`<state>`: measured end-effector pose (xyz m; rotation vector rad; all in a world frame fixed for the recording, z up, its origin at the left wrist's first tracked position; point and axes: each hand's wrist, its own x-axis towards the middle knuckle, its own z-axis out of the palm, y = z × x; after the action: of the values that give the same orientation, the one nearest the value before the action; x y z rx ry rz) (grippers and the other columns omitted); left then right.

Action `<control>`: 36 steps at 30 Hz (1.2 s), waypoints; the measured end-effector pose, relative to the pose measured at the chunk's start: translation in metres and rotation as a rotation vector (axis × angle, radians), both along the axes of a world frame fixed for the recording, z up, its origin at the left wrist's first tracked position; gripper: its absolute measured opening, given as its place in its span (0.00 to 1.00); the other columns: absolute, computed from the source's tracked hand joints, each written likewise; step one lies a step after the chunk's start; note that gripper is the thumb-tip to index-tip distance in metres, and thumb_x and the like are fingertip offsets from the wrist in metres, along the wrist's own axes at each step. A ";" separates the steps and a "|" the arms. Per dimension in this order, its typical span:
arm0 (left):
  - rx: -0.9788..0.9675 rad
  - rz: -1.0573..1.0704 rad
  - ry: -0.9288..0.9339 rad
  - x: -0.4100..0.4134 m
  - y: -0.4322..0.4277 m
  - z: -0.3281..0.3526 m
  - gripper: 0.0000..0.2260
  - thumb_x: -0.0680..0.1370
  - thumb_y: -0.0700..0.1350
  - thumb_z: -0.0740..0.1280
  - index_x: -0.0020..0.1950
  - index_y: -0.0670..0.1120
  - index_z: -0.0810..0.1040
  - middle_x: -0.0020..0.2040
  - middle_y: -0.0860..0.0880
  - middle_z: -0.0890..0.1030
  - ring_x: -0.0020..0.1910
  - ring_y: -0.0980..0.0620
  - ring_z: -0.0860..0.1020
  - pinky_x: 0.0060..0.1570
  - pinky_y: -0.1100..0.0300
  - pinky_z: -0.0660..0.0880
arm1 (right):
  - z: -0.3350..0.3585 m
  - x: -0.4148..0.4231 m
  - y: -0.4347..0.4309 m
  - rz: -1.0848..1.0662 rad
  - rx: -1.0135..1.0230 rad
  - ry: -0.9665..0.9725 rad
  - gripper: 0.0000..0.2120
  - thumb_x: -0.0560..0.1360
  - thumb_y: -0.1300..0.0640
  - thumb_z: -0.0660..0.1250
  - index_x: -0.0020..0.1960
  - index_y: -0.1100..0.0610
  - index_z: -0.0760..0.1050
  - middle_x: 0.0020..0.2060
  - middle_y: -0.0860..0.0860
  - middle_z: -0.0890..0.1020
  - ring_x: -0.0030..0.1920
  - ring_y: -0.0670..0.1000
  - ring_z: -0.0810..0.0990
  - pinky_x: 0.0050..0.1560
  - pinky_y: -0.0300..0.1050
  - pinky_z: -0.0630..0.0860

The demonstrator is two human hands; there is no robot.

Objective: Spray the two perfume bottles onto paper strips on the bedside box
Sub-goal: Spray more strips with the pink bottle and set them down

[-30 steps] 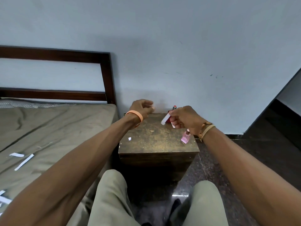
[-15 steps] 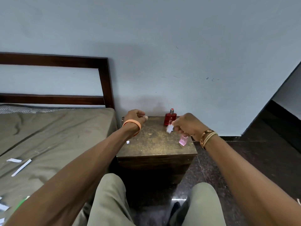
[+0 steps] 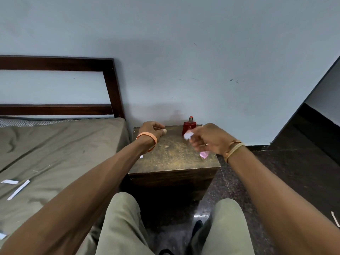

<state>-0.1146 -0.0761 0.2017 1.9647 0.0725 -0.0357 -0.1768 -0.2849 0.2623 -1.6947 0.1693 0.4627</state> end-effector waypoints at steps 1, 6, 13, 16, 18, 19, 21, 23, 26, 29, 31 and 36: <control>0.003 -0.002 0.005 -0.001 0.001 -0.001 0.04 0.73 0.40 0.72 0.45 0.47 0.79 0.45 0.44 0.83 0.47 0.44 0.82 0.50 0.49 0.80 | -0.005 -0.002 0.003 -0.030 -0.222 -0.075 0.06 0.76 0.62 0.69 0.41 0.61 0.80 0.30 0.52 0.78 0.30 0.49 0.74 0.33 0.42 0.74; -0.001 -0.011 0.005 0.000 0.000 -0.001 0.04 0.73 0.40 0.72 0.43 0.48 0.79 0.42 0.46 0.82 0.45 0.46 0.82 0.49 0.49 0.81 | -0.008 -0.006 0.005 -0.057 -0.153 -0.065 0.06 0.76 0.61 0.71 0.46 0.65 0.82 0.31 0.54 0.78 0.30 0.48 0.74 0.35 0.41 0.78; 0.017 -0.015 0.009 -0.001 -0.003 -0.001 0.03 0.74 0.40 0.72 0.45 0.47 0.79 0.45 0.45 0.83 0.44 0.47 0.82 0.47 0.52 0.81 | -0.011 -0.004 0.006 -0.052 -0.248 -0.117 0.07 0.78 0.60 0.69 0.43 0.62 0.80 0.32 0.54 0.78 0.32 0.49 0.74 0.35 0.41 0.75; 0.025 -0.022 0.018 -0.001 -0.005 -0.002 0.03 0.74 0.40 0.71 0.46 0.47 0.79 0.45 0.45 0.82 0.45 0.47 0.81 0.47 0.52 0.81 | 0.000 -0.007 0.004 0.089 -0.162 -0.053 0.07 0.77 0.58 0.69 0.44 0.61 0.80 0.37 0.55 0.80 0.35 0.49 0.77 0.39 0.42 0.77; 0.026 -0.040 0.011 0.000 -0.005 -0.003 0.03 0.74 0.40 0.72 0.46 0.46 0.80 0.45 0.45 0.83 0.44 0.47 0.81 0.43 0.55 0.80 | 0.012 -0.008 -0.001 0.216 0.283 0.074 0.07 0.75 0.57 0.71 0.48 0.61 0.81 0.41 0.56 0.81 0.40 0.51 0.80 0.45 0.47 0.81; 0.031 -0.049 0.006 0.001 -0.004 -0.003 0.03 0.74 0.40 0.72 0.46 0.45 0.80 0.44 0.45 0.83 0.44 0.47 0.81 0.42 0.56 0.80 | 0.017 -0.007 -0.004 0.235 0.488 0.115 0.07 0.74 0.57 0.71 0.47 0.60 0.81 0.41 0.56 0.81 0.42 0.52 0.80 0.46 0.49 0.81; 0.030 -0.048 0.014 0.002 -0.003 -0.004 0.03 0.74 0.40 0.72 0.46 0.46 0.80 0.44 0.45 0.83 0.45 0.46 0.81 0.44 0.54 0.80 | 0.021 -0.005 -0.001 0.194 0.402 0.110 0.05 0.73 0.58 0.71 0.44 0.60 0.82 0.39 0.56 0.80 0.39 0.52 0.80 0.42 0.47 0.80; 0.020 -0.036 0.029 0.002 -0.003 -0.006 0.03 0.74 0.40 0.72 0.45 0.46 0.79 0.44 0.44 0.83 0.45 0.46 0.82 0.46 0.52 0.81 | 0.013 -0.007 0.006 0.174 -0.224 -0.022 0.06 0.75 0.60 0.68 0.40 0.60 0.80 0.36 0.55 0.79 0.32 0.49 0.75 0.35 0.41 0.74; 0.012 -0.042 0.024 0.001 -0.005 -0.006 0.04 0.74 0.40 0.72 0.44 0.48 0.79 0.42 0.46 0.82 0.44 0.47 0.82 0.44 0.55 0.80 | 0.013 -0.010 0.013 0.308 -0.375 -0.115 0.08 0.77 0.59 0.66 0.40 0.60 0.77 0.36 0.56 0.78 0.32 0.49 0.74 0.33 0.40 0.71; 0.010 -0.045 0.011 0.001 -0.004 -0.008 0.04 0.73 0.39 0.72 0.43 0.47 0.79 0.41 0.46 0.82 0.43 0.46 0.82 0.43 0.56 0.79 | 0.026 -0.013 0.010 0.324 0.340 0.070 0.07 0.78 0.59 0.66 0.47 0.63 0.78 0.37 0.57 0.80 0.36 0.52 0.80 0.39 0.46 0.80; 0.014 -0.049 0.011 0.000 -0.002 -0.009 0.05 0.73 0.39 0.72 0.43 0.47 0.79 0.42 0.45 0.82 0.42 0.47 0.82 0.43 0.56 0.80 | 0.018 -0.006 0.012 0.251 -0.001 0.021 0.08 0.78 0.60 0.64 0.46 0.65 0.78 0.35 0.56 0.80 0.34 0.51 0.78 0.36 0.44 0.78; 0.006 -0.050 0.002 0.003 0.002 -0.011 0.08 0.73 0.39 0.73 0.40 0.51 0.78 0.41 0.46 0.83 0.42 0.47 0.82 0.44 0.55 0.80 | 0.006 -0.011 0.014 0.330 -0.166 -0.044 0.08 0.77 0.58 0.67 0.40 0.59 0.79 0.36 0.55 0.80 0.36 0.51 0.78 0.37 0.43 0.77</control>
<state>-0.1120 -0.0737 0.1907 1.9727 0.0250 -0.0703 -0.1873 -0.2705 0.2683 -1.9030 -0.1092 0.6700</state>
